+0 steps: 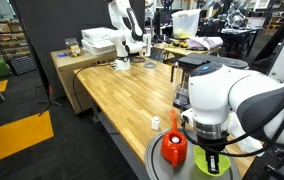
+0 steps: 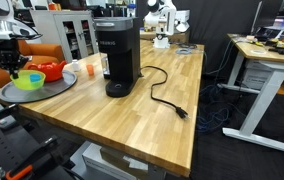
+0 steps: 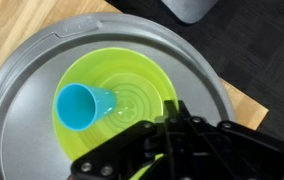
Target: Put the blue cup in the yellow bowl then put the yellow bowl on the gray plate
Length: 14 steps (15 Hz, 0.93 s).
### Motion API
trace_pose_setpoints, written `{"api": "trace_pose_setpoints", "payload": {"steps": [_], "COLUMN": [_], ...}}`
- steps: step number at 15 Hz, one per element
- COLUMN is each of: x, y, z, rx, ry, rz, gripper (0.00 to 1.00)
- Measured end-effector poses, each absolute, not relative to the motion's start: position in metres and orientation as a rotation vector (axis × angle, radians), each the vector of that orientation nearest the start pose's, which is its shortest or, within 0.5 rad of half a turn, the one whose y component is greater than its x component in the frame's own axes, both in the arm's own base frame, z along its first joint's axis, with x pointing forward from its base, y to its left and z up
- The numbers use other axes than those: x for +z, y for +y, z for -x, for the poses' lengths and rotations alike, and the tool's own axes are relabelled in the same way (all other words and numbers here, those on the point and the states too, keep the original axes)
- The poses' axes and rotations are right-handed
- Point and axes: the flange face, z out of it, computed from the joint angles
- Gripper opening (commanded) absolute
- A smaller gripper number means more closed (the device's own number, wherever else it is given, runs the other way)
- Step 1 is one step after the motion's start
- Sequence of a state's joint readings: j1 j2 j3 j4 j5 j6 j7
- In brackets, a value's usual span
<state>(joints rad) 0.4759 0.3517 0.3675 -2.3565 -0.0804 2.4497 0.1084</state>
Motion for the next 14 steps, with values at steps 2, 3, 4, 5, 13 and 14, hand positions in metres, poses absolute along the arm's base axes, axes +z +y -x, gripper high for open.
{"api": "trace_pose_setpoints", "payload": {"steps": [2, 3, 4, 5, 13, 14], "x": [0.173, 0.172, 0.171, 0.171, 0.144, 0.141], "y": [0.368, 0.368, 0.368, 0.367, 0.362, 0.361], "z": [-0.313, -0.313, -0.312, -0.312, -0.292, -0.29], "rx": [0.391, 0.394, 0.399, 0.404, 0.547, 0.566], "ry": [-1.24, -1.247, -1.253, -1.261, -1.323, -1.324], "rz": [2.896, 2.893, 2.891, 2.887, 2.85, 2.851], "gripper": [0.01, 0.01, 0.01, 0.01, 0.01, 0.01]}}
